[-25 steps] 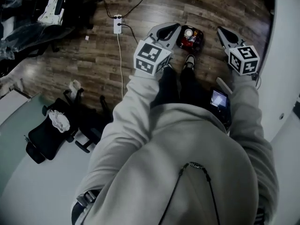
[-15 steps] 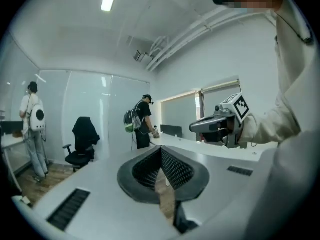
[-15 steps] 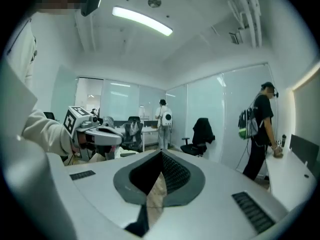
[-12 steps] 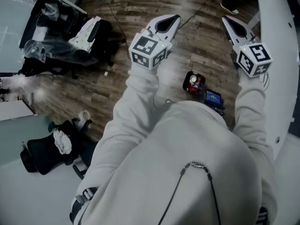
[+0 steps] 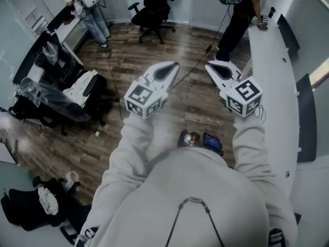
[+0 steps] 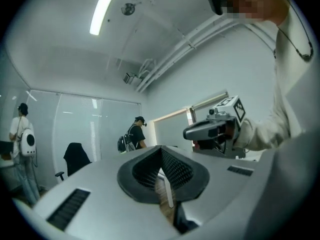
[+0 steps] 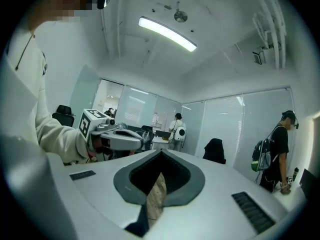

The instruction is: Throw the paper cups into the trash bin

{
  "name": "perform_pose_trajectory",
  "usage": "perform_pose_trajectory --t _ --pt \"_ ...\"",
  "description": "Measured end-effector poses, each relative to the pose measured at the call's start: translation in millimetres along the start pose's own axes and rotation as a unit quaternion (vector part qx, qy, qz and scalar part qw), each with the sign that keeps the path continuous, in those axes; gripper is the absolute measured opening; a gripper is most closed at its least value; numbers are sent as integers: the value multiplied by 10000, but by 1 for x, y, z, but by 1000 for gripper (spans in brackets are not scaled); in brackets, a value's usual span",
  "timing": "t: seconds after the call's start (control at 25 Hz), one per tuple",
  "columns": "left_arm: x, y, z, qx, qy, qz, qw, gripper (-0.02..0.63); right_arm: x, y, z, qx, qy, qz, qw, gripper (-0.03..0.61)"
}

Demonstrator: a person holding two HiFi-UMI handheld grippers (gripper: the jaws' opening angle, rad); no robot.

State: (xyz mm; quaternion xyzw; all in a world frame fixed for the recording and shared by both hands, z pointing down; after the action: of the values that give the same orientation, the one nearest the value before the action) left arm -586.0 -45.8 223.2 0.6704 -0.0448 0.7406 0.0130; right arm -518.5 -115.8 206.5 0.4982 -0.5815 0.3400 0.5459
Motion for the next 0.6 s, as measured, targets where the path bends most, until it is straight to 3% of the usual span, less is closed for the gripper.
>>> perform_pose_trajectory --t 0.12,0.28,0.6 --pt "1 0 16 51 140 -91 9998 -6 0 -11 4 -40 238 47 9997 18" --pt "-23 23 43 165 111 71 9998 -6 -12 -54 20 170 241 -81 9995 18" --pt "-33 45 61 124 21 -14 9999 -8 -14 -74 22 369 192 -44 9991 18"
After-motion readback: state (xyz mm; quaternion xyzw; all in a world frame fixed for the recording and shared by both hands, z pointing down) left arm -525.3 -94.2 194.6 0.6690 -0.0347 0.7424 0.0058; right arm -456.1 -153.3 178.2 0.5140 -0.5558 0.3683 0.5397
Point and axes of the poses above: the fingertips, and each gripper's own axes: y forward along the fingers, z to its right, x out of its underside, the point moved 1 cm from there along -y, backward along the fingers, and after that the axes turned 7 degrees about -x, right-handed, at the moved point
